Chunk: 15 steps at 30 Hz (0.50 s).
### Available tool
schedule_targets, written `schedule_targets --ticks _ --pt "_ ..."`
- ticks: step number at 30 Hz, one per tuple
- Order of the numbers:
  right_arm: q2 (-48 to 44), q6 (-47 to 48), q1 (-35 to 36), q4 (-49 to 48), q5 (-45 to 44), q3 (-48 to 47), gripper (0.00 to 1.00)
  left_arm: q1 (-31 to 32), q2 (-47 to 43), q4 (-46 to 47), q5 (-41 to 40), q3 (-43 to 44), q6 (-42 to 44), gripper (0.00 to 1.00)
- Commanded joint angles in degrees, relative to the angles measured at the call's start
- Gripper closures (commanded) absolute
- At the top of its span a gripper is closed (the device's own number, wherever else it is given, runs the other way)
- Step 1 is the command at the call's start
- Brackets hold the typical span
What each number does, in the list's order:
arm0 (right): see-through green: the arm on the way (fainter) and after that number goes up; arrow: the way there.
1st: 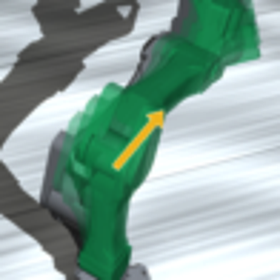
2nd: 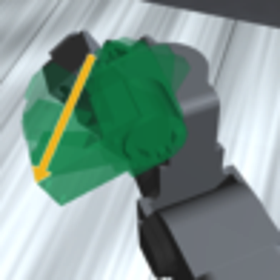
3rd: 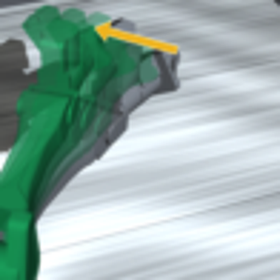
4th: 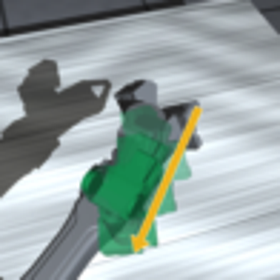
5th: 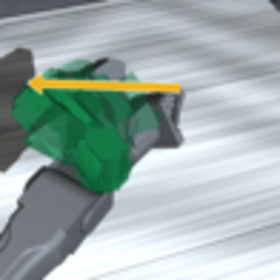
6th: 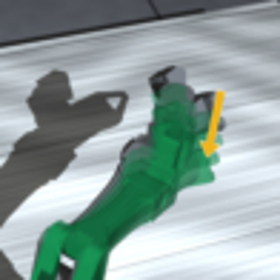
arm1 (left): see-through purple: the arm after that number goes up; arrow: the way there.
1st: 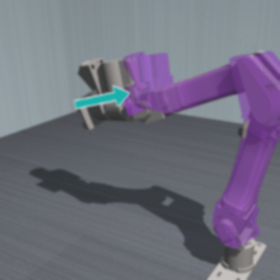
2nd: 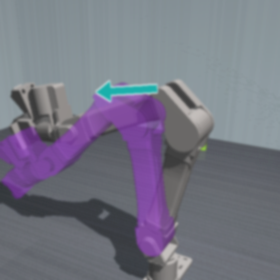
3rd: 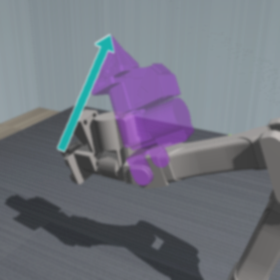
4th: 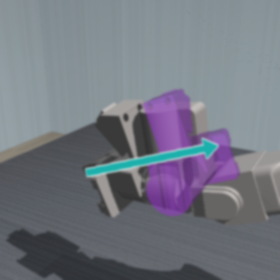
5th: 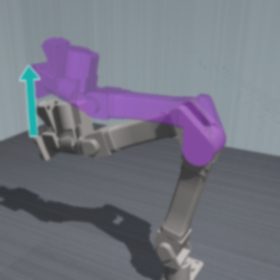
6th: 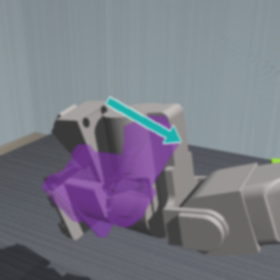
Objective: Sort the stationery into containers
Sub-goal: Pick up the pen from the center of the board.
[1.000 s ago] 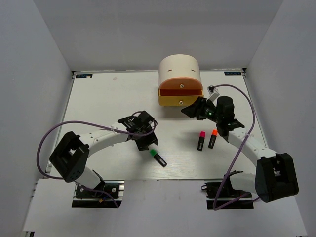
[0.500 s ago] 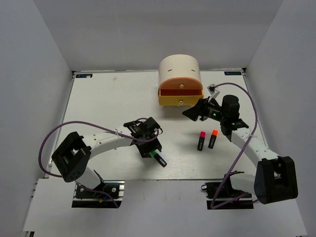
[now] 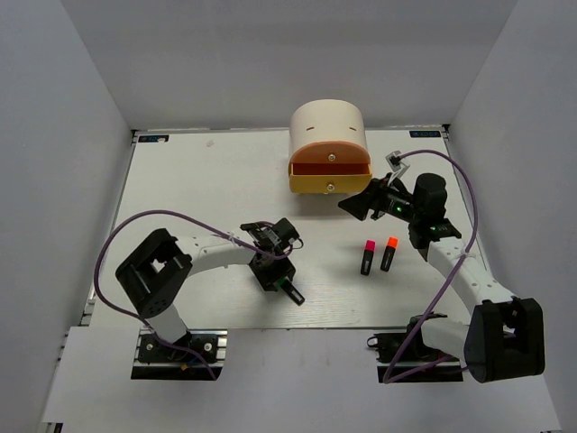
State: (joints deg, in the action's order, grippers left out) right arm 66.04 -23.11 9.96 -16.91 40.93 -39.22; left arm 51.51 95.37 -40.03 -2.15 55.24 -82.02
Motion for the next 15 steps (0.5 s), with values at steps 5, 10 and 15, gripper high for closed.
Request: schedule_targets --ticks 5,10,15 --pt "-1.27 -0.52 -1.08 -1.82 1.44 -0.15 0.28 0.26 1.75 0.65 -2.15 2.41 -0.25 0.55" --pt "-1.09 0.35 -1.60 -1.38 2.05 -0.77 0.28 0.26 1.75 1.18 -1.01 3.55 1.94 0.77" --pt "-0.56 2.10 -2.13 -0.23 2.14 -2.09 0.20 0.79 -2.11 2.50 -2.50 5.31 6.16 0.92"
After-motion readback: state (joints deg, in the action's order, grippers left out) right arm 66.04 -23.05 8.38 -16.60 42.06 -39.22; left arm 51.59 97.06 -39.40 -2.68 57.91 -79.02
